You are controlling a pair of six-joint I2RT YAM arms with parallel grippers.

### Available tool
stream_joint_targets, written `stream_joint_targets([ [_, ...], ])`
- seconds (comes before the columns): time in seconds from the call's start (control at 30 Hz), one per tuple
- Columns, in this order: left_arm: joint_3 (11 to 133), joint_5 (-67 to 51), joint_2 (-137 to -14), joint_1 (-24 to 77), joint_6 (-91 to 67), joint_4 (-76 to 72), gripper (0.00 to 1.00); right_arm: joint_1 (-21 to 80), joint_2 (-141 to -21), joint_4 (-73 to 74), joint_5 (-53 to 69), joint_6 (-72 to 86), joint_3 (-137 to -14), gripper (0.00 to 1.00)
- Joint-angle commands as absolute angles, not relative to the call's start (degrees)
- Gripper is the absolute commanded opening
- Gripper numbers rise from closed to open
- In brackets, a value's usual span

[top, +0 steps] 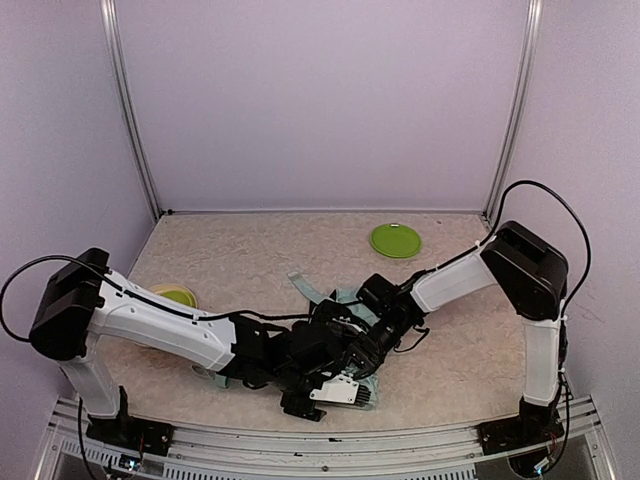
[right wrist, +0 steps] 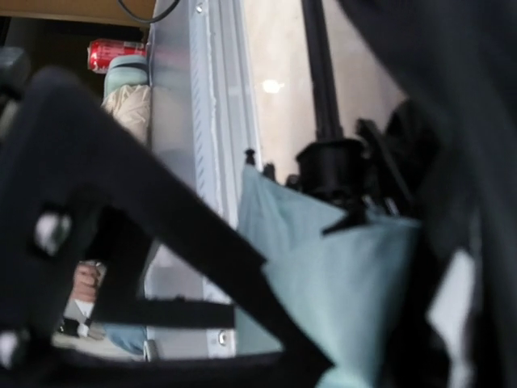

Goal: Put away the umbrella

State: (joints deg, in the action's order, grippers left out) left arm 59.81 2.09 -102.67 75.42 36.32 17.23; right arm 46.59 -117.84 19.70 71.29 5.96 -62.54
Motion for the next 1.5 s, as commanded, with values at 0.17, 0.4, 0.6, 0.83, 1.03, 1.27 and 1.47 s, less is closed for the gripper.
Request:
stream_joint_targets([
  [0.17, 68.83, -1.61, -111.91, 75.58, 31.65, 29.87, 0.62, 42.43, -106.22, 14.57, 62.34, 11.18, -57.82, 0.46],
  [0.4, 73.65, -3.78, -115.61, 73.96, 28.21, 33.97, 0.55, 35.56, -92.63, 13.37, 50.77, 16.05, -52.36, 0.57],
  [0.6, 81.79, -6.55, -121.30, 72.59, 20.91, 40.68, 0.51, 32.71, -81.06, 17.38, 34.81, 14.02, -51.15, 0.59],
  [0.83, 80.31, -33.70, -125.70, 65.80, 7.14, 39.28, 0.28, 32.91, -59.96, 15.65, 21.81, 5.03, -44.91, 0.59],
  [1.03, 72.87, -48.19, -124.93, 61.55, -1.45, 28.53, 0.26, 33.96, -43.90, 10.19, 18.98, -7.45, -35.91, 0.54],
  [1.27, 73.95, -50.44, -125.67, 58.07, 1.52, 32.17, 0.26, 51.91, -42.17, 9.96, 12.74, -26.83, -28.11, 0.60],
  [1.47, 74.72, -50.56, -126.13, 56.73, 3.23, 33.44, 0.27, 65.33, -56.64, 5.63, 3.22, -35.66, -27.40, 0.89],
])
